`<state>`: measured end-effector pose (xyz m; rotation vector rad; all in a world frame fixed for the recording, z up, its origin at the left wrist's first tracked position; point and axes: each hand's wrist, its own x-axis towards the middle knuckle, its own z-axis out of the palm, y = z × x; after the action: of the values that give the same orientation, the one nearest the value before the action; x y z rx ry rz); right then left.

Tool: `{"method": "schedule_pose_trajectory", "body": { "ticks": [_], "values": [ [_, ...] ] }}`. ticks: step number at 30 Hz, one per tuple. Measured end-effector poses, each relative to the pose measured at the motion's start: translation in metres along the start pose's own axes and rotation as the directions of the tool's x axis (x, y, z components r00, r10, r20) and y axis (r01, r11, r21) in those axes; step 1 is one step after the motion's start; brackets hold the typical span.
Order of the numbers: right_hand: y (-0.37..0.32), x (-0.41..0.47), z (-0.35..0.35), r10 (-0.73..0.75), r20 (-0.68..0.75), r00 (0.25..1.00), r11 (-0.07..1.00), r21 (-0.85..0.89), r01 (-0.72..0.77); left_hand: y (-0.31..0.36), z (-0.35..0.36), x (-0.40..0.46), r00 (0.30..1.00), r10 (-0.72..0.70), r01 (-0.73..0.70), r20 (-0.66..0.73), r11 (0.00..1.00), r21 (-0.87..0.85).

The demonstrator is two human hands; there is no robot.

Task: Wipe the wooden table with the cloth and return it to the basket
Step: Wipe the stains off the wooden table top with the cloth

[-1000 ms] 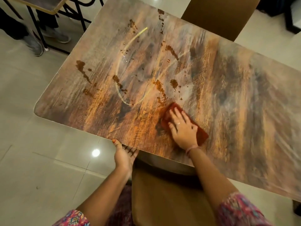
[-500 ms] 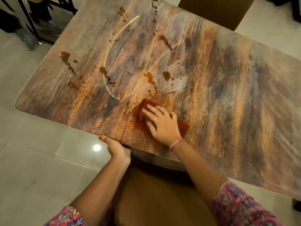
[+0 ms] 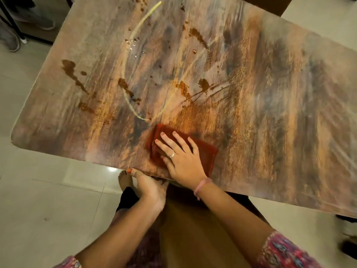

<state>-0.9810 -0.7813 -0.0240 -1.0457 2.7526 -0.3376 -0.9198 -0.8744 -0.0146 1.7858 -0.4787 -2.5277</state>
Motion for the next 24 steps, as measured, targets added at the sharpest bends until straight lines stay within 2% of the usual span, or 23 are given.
{"method": "schedule_pose_trajectory", "body": {
  "ticks": [2, 3, 5, 7, 9, 10, 11, 12, 14, 15, 17, 19, 20, 22, 24],
  "values": [
    [0.027, 0.020, -0.011, -0.054, 0.062, 0.997, 0.998, -0.020, 0.056, 0.005, -0.003, -0.003, 0.998, -0.062, 0.062, -0.008, 0.998, 0.023],
    [0.043, 0.037, -0.017, -0.001, 0.066, 0.998, 1.000, -0.018, 0.002, 0.007, -0.003, -0.005, 0.996, -0.090, 0.091, -0.021, 0.995, 0.032],
    [0.074, 0.079, -0.033, 0.223, 0.007, 0.975, 0.973, 0.053, -0.223, 0.011, -0.006, -0.008, 0.990, -0.133, 0.136, -0.043, 0.989, 0.061],
    [0.093, 0.112, -0.044, 0.469, -0.062, 0.881, 0.877, 0.148, -0.457, 0.014, -0.010, -0.008, 0.983, -0.177, 0.180, -0.050, 0.981, 0.072],
    [0.085, 0.129, -0.041, 0.615, -0.105, 0.782, 0.783, 0.199, -0.589, 0.019, -0.014, -0.007, 0.974, -0.224, 0.227, -0.043, 0.971, 0.069],
    [0.071, 0.129, -0.036, 0.646, -0.114, 0.755, 0.757, 0.218, -0.616, 0.021, -0.016, -0.007, 0.970, -0.240, 0.242, -0.038, 0.969, 0.059],
    [0.053, 0.122, -0.029, 0.637, -0.117, 0.762, 0.764, 0.226, -0.604, 0.022, -0.018, -0.007, 0.970, -0.239, 0.240, -0.035, 0.969, 0.060],
    [0.030, 0.108, -0.019, 0.580, -0.108, 0.807, 0.807, 0.210, -0.552, 0.023, -0.020, -0.007, 0.974, -0.223, 0.225, -0.031, 0.970, 0.086],
    [-0.019, 0.062, 0.000, 0.359, -0.046, 0.932, 0.928, 0.122, -0.351, 0.025, -0.024, -0.007, 0.982, -0.187, 0.188, -0.021, 0.971, 0.149],
    [-0.037, 0.036, 0.007, 0.236, 0.000, 0.972, 0.969, 0.073, -0.236, 0.026, -0.027, -0.007, 0.984, -0.178, 0.178, -0.016, 0.970, 0.168],
    [-0.040, 0.004, 0.009, 0.054, 0.076, 0.996, 0.998, 0.023, -0.056, 0.030, -0.031, -0.008, 0.985, -0.170, 0.168, -0.010, 0.965, 0.199],
    [-0.005, 0.016, -0.004, 0.004, 0.092, 0.996, 1.000, 0.023, -0.006, 0.034, -0.033, -0.009, 0.986, -0.167, 0.165, -0.013, 0.958, 0.233],
    [0.017, 0.031, -0.012, 0.062, 0.077, 0.995, 0.998, 0.027, -0.064, 0.035, -0.034, -0.009, 0.986, -0.166, 0.167, -0.023, 0.955, 0.244],
    [0.068, 0.075, -0.030, 0.304, -0.002, 0.953, 0.950, 0.072, -0.304, 0.036, -0.034, -0.010, 0.985, -0.165, 0.170, -0.043, 0.953, 0.249],
    [0.107, 0.118, -0.048, 0.590, -0.091, 0.802, 0.805, 0.151, -0.574, 0.037, -0.033, -0.010, 0.984, -0.168, 0.176, -0.056, 0.953, 0.245]
  ]
}}
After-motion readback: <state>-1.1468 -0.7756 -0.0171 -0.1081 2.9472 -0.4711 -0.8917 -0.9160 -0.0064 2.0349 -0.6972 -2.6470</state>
